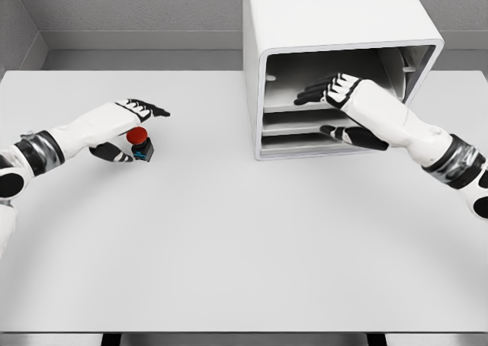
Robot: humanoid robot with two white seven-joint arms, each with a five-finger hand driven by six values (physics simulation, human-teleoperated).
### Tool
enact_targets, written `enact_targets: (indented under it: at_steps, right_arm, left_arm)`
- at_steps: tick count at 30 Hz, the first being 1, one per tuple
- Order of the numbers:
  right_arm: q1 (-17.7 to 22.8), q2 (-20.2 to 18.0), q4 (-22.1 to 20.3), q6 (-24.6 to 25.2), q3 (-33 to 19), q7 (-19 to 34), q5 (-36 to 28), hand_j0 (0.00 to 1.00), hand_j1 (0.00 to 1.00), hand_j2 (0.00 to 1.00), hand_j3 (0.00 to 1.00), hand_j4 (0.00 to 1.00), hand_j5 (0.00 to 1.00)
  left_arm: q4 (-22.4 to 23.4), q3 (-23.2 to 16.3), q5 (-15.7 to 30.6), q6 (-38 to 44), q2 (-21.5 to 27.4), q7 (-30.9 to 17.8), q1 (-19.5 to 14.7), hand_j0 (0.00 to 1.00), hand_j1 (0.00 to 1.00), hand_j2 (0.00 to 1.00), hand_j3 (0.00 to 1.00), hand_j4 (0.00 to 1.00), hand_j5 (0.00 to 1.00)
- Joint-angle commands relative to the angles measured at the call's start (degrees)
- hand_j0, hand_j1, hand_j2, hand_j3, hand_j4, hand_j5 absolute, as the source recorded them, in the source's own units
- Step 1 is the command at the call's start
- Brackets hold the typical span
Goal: Slide open multi-storey tabletop storage cabinets and put open load switch and slide close multi-storey tabletop storage cabinets
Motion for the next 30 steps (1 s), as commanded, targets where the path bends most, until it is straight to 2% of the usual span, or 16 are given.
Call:
enact_targets:
  at_steps: [1,5,13,16,23,27,30]
  right_arm:
    - [-0.3,0.0,2.8,0.0,0.3,0.0,-0.8,0.76,0.76,0.76,0.76,0.76,0.76]
    - [-1.8,1.0,6.8,0.0,0.5,0.1,-0.7,0.76,0.76,0.76,0.76,0.76,0.76]
    - [-1.9,3.3,8.3,0.0,0.6,0.2,-0.5,0.76,0.76,0.76,0.76,0.76,0.76]
    - [-2.0,3.9,8.5,0.0,1.0,2.2,-0.5,0.76,0.76,0.76,0.76,0.76,0.76]
    - [-2.6,4.3,9.7,0.0,1.8,3.1,-0.6,0.76,0.76,0.76,0.76,0.76,0.76]
    - [-3.5,4.5,11.4,0.0,2.3,3.1,-0.6,0.76,0.76,0.76,0.76,0.76,0.76]
    - [-3.5,4.7,12.2,0.0,2.6,3.1,-0.6,0.76,0.76,0.76,0.76,0.76,0.76]
  left_arm:
    - [0.6,-0.1,0.4,0.2,0.0,0.0,0.0,0.88,0.88,0.88,0.88,0.88,0.88]
    - [0.8,-1.2,0.3,0.2,0.0,0.0,-1.1,0.87,0.87,0.87,0.87,0.87,0.87]
    - [0.7,-1.9,0.5,0.2,0.2,0.0,-1.2,0.88,0.88,0.88,0.88,0.88,0.88]
    - [0.8,-1.8,0.5,0.2,0.4,0.0,-1.1,0.88,0.88,0.88,0.88,0.88,0.88]
    - [1.0,-1.8,0.5,0.2,0.7,0.0,-1.0,0.87,0.87,0.87,0.87,0.87,0.87]
    - [1.0,-1.9,0.5,0.2,0.8,0.0,-1.0,0.76,0.76,0.76,0.76,0.76,0.76]
    - [2.0,-1.9,0.5,0.2,0.8,0.0,-1.1,0.75,0.75,0.75,0.75,0.75,0.75]
